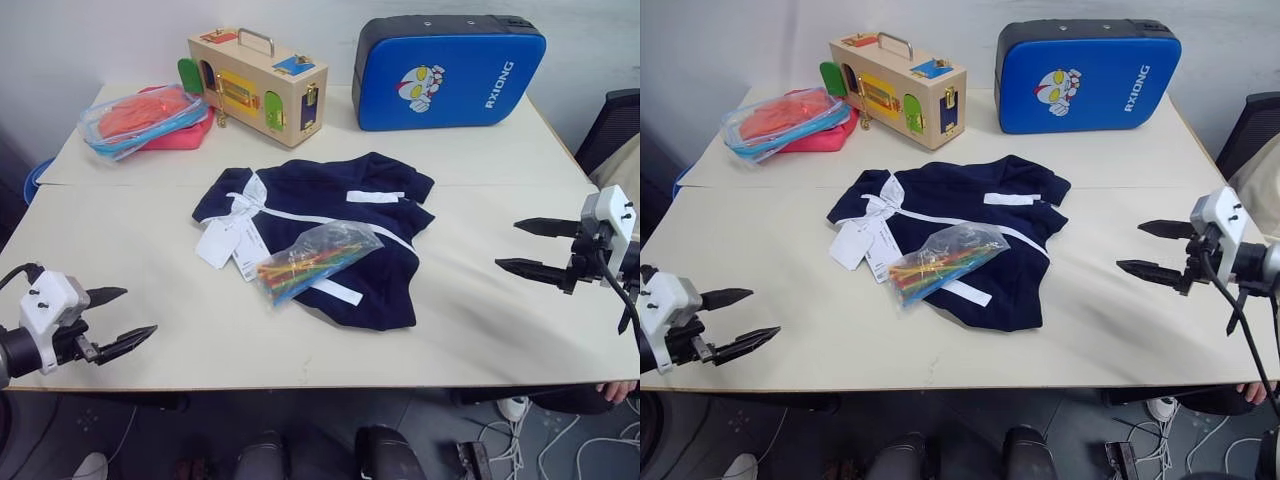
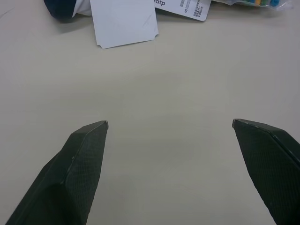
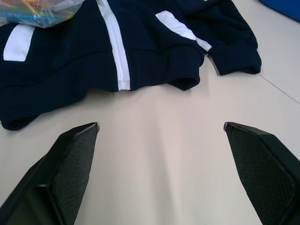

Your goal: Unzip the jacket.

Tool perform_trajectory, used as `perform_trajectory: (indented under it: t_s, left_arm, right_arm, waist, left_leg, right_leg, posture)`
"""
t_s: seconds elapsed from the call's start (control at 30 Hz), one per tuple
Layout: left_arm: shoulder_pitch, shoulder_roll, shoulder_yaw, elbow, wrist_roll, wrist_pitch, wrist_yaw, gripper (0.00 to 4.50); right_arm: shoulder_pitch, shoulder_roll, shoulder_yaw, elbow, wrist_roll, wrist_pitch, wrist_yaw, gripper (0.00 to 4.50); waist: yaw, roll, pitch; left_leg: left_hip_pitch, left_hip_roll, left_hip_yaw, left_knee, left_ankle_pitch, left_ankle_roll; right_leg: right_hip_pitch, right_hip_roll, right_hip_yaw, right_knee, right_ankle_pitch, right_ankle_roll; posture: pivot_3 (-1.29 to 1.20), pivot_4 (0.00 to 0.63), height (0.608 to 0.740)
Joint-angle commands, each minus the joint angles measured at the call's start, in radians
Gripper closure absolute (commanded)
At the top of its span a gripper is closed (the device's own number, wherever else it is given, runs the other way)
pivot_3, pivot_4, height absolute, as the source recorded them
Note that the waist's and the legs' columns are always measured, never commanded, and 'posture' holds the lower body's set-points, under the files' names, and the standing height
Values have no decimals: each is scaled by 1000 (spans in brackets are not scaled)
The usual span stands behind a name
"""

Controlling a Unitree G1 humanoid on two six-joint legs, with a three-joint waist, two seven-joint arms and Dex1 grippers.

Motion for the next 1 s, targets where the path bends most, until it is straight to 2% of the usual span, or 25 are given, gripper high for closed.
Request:
perform_trajectory:
  t_s: [0.03,0.5,1.0]
  left_arm:
    - [13,5,43,-9,-2,-15,-10,24]
    - [-2,6,27,2,7,-4,10,24]
    - [-105,3,-18,-32,-77,101,-10,24]
  right_arm:
    - [4,-1,-23,-33,19,5,0,0]
    - [31,10,-33,-80,29,19,-30,0]
    - [56,6,-72,-169,105,125,-50,0]
  waist:
    - [-1,0,0]
    - [-5,0,0]
    - [-13,0,0]
  left_leg:
    - [0,0,0,0,0,0]
    - [0,0,0,0,0,0]
    - [0,0,-1,0,0,0]
  right_leg:
    - [0,0,0,0,0,0]
    - [0,0,0,0,0,0]
    - [0,0,0,2,0,0]
  posture:
    - [0,150,740]
    - [0,150,740]
    - [0,150,740]
